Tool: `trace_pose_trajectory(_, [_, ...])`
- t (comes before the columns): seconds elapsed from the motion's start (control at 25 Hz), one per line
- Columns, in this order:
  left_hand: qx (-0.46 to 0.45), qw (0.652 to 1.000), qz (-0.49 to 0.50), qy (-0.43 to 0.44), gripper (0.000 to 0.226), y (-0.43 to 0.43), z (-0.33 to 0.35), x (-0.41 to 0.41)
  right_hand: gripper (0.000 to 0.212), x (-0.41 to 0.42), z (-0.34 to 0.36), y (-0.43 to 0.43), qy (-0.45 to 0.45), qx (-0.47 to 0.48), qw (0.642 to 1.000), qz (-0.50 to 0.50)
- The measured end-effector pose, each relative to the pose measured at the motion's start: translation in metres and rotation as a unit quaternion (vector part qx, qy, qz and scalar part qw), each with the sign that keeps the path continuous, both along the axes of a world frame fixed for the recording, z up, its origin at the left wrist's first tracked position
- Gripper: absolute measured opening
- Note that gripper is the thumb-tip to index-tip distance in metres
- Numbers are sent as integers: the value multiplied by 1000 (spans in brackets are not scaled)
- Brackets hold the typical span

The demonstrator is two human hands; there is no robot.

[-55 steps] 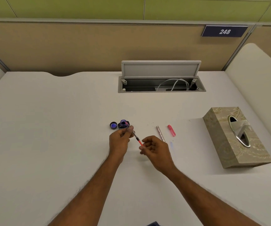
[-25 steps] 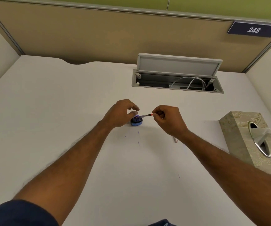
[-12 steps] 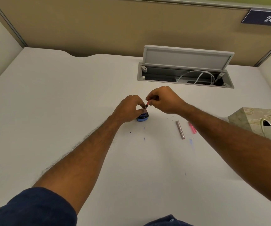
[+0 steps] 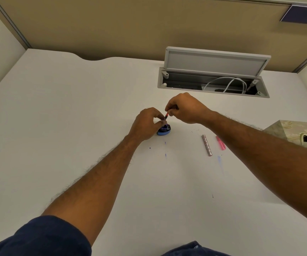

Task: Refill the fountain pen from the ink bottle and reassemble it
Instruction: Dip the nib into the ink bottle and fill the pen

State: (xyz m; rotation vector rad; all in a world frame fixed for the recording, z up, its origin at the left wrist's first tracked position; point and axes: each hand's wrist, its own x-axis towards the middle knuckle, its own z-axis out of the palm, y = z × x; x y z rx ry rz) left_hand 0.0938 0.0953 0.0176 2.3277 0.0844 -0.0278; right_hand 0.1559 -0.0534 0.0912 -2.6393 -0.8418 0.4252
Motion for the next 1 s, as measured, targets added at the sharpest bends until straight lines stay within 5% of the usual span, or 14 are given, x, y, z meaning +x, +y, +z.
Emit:
trace_pose_trajectory(0.8, [-12,999,38,-1,19,-4,-4,-2,39,6,2,6,-40,-69,997,-6])
trace_pose_trajectory(1.0, [-28,999,37,-14,19,-4,-5,-2,21,7,5,2,1,-18,1000,24])
